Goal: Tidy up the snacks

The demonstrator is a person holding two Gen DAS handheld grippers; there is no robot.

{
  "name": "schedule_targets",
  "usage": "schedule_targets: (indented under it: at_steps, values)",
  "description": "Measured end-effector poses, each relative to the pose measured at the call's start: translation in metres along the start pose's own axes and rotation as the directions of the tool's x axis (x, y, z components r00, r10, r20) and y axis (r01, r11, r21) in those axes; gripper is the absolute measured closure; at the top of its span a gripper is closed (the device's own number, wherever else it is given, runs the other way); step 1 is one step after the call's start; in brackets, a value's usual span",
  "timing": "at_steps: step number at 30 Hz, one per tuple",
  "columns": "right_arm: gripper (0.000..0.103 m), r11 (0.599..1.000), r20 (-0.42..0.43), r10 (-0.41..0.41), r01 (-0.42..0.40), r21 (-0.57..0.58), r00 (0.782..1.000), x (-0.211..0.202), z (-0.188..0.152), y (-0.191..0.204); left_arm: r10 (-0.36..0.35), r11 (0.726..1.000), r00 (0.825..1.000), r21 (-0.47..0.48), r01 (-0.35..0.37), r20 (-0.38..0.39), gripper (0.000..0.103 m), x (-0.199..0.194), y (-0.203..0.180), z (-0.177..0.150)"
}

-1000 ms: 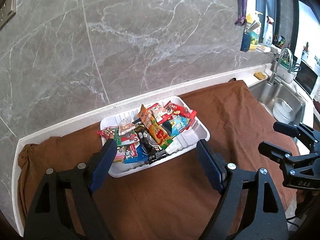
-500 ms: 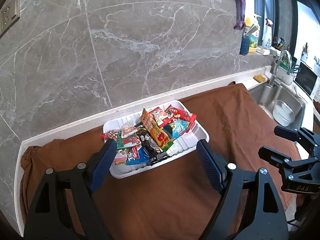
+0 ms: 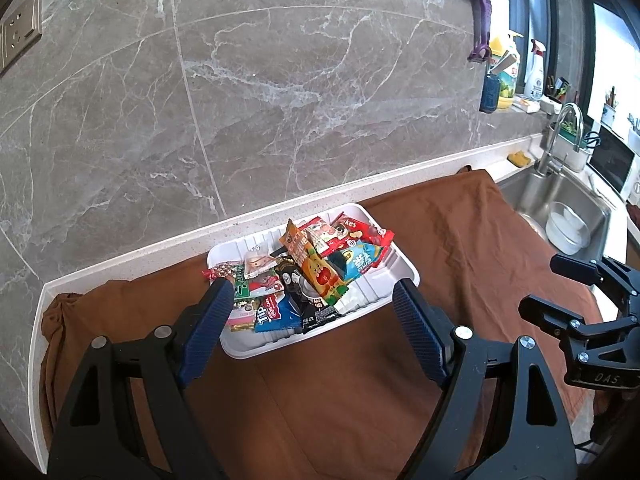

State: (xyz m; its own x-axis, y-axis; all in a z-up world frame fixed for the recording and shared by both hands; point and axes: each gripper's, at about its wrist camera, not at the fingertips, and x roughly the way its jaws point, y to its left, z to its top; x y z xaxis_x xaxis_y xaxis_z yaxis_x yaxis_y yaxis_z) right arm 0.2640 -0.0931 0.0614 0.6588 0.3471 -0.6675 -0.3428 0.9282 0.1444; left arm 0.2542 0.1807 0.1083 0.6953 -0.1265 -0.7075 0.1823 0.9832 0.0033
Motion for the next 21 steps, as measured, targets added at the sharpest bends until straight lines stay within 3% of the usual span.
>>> schedule_targets:
  at_steps: [21]
  values:
    - [0.023, 1.0, -0.01, -0.003, 0.003, 0.01, 1.0, 0.0016, 0.0007, -0.0054, 0.002, 1.0, 1.0, 0.0, -0.002, 0.001, 0.022, 0.0003, 0.0007, 0.0002]
